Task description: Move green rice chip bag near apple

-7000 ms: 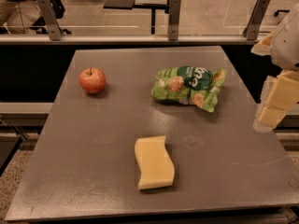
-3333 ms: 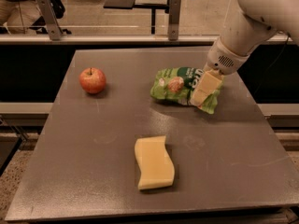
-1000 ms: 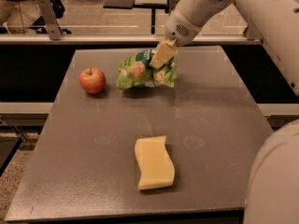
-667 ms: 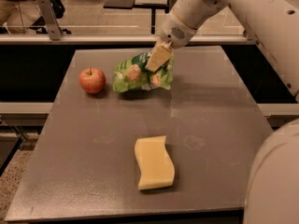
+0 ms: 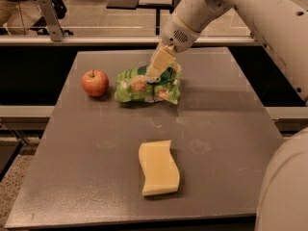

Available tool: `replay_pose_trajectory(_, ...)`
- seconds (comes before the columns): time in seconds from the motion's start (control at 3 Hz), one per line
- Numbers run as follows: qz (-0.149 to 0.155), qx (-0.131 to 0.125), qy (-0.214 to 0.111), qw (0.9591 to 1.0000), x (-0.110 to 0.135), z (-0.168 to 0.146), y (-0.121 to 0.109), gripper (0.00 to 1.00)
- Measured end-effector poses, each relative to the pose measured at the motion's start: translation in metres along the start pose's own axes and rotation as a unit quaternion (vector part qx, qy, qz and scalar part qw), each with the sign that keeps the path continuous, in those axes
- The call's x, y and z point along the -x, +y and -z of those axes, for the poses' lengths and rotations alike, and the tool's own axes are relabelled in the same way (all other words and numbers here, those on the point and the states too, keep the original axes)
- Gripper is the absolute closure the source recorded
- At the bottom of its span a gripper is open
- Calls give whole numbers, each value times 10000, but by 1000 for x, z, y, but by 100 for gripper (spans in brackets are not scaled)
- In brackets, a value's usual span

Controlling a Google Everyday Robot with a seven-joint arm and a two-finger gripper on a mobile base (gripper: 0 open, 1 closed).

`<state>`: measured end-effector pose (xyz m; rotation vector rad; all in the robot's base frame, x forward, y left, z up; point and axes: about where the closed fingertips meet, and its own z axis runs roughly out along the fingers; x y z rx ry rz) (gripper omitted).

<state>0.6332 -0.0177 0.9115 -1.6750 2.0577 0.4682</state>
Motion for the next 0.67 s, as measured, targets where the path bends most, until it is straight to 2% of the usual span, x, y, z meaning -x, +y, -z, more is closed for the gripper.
replay_pose_trajectory(0.33, 2, 5, 0, 10000, 0, -2, 0, 0)
replay_pose_trajectory(0.67, 2, 6, 0, 10000, 1, -2, 0, 0)
